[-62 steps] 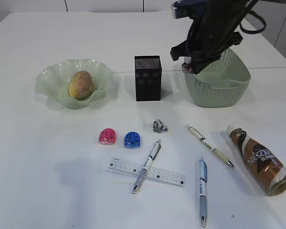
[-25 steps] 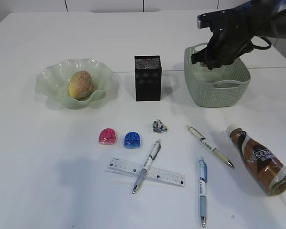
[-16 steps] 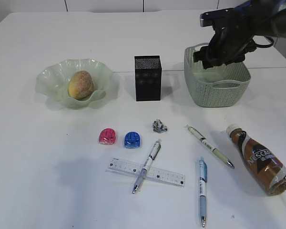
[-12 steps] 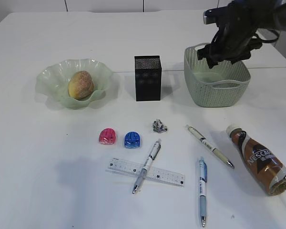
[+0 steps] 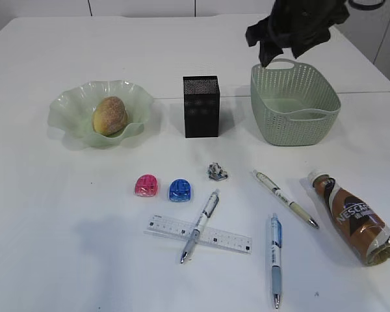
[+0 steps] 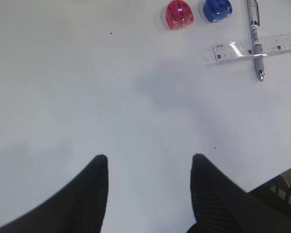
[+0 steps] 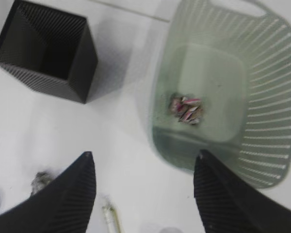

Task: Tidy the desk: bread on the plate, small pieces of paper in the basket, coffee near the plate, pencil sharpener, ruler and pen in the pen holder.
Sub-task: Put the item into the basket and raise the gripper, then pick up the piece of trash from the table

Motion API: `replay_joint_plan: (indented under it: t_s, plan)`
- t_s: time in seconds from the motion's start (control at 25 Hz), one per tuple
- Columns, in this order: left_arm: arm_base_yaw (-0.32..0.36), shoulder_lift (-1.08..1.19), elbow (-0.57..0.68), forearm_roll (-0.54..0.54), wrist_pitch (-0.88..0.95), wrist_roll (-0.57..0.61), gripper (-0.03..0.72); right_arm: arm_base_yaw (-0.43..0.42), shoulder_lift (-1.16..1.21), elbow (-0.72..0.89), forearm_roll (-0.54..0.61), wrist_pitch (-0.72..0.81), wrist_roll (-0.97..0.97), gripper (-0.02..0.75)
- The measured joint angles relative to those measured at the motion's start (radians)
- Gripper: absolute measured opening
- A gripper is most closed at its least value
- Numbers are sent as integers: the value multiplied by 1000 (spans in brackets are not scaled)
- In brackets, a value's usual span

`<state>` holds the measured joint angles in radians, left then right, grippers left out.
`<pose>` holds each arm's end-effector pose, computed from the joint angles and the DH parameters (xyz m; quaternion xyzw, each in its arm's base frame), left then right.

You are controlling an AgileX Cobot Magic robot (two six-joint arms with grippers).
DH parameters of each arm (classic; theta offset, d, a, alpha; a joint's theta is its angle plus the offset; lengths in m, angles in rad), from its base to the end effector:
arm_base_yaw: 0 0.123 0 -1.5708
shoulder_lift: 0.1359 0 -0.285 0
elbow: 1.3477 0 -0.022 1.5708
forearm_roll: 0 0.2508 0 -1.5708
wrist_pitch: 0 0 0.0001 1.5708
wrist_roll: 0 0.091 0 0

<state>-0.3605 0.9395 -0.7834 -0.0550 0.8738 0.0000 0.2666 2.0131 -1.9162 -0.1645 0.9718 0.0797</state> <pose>0.1574 -0.0634 0.3048 0.1603 0.9372 -0.0805 0.2992 0.4444 0.1086 0.3065 -0.1135 0.9472 -0.0273 0.2986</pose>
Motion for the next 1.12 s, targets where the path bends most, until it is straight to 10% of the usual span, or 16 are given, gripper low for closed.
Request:
replay_joint_plan:
  t_s: [1.12]
  plan:
    - [0, 0, 0, -45, 23, 0, 384, 194, 43, 160, 134, 124, -114, 497]
